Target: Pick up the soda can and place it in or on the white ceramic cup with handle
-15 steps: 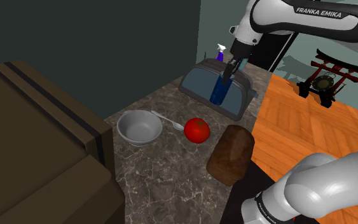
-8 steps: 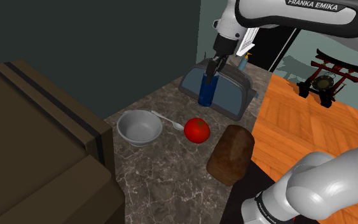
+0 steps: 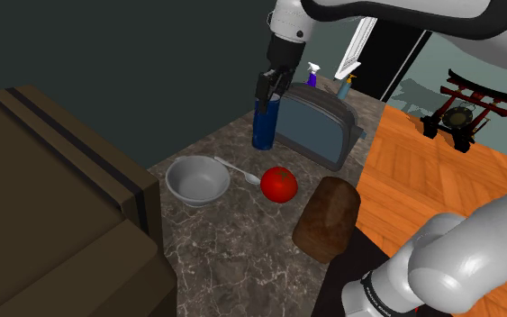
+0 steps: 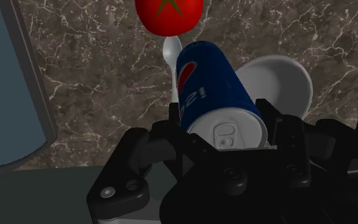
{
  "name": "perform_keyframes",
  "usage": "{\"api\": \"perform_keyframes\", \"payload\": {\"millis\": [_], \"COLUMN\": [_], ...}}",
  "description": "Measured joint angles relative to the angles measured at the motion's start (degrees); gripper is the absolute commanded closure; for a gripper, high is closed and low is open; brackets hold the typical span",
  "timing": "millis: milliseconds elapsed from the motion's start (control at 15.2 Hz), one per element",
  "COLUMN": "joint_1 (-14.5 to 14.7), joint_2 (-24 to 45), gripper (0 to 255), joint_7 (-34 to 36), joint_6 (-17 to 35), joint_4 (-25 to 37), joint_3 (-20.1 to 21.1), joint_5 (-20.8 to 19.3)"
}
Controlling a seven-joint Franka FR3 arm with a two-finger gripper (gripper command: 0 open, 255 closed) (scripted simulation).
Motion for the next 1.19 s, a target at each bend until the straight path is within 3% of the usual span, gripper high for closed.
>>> {"api": "perform_keyframes", "payload": {"millis": [396, 726, 924, 1188], "joint_1": [3.21, 7.12, 8.10, 7.96], "joint_2": [7.20, 16.87, 18.34, 17.62], "gripper": [255, 255, 255, 255], "joint_7": [7.91, 15.14, 16.77, 16.79], "joint_6": [-1.72, -5.47, -4.72, -1.51], "joint_4": [8.87, 21.93, 22.56, 18.65], "joint_3": [4.48, 8.01, 8.62, 8.58], "joint_5": [-1.02, -3.83, -4.32, -4.10]}}
